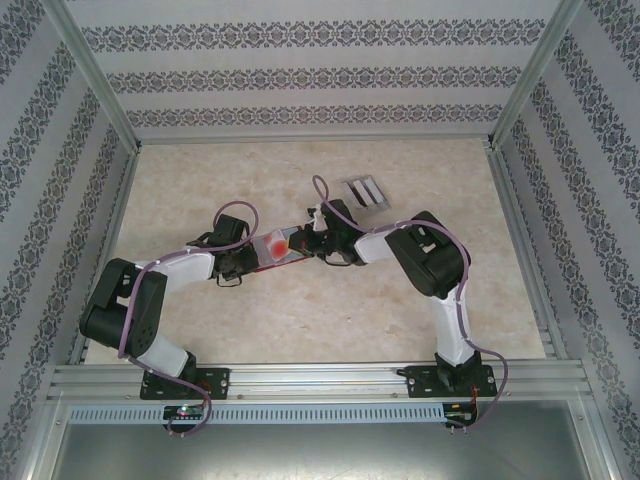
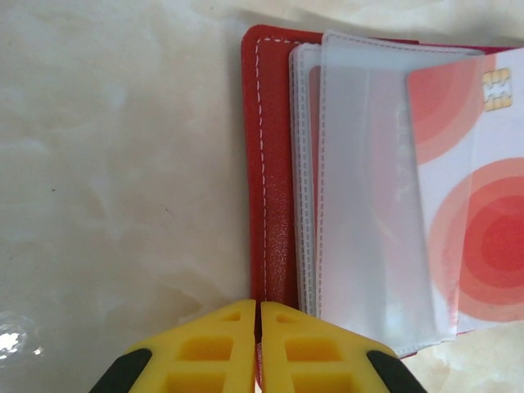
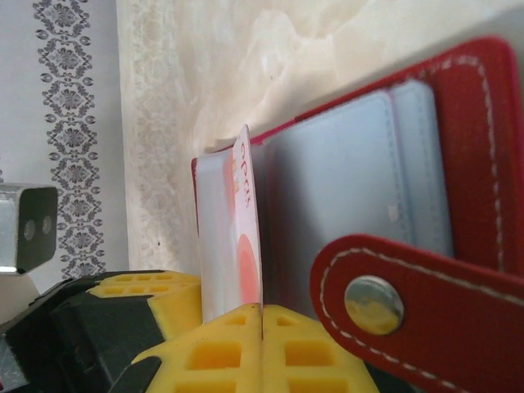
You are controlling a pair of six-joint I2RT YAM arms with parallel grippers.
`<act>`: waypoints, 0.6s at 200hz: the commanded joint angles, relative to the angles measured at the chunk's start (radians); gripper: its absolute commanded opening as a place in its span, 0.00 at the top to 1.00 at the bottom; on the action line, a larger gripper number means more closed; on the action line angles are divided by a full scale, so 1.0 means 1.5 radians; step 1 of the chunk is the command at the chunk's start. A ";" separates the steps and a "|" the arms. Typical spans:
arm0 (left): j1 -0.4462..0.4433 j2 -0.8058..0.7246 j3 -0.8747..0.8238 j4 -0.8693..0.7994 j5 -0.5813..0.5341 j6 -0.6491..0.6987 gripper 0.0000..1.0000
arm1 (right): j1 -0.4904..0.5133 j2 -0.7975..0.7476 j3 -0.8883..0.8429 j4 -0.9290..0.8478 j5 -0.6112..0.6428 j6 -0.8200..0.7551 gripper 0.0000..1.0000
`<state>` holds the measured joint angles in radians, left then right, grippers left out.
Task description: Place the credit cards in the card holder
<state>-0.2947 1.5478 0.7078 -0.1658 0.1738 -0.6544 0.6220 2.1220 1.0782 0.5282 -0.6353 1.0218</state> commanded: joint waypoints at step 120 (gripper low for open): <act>-0.003 0.020 0.001 -0.026 -0.001 0.002 0.92 | 0.034 0.018 -0.027 0.092 0.092 0.077 1.00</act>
<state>-0.2947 1.5497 0.7101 -0.1665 0.1741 -0.6544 0.6640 2.1223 1.0237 0.6586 -0.5377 1.1427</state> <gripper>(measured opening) 0.085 0.066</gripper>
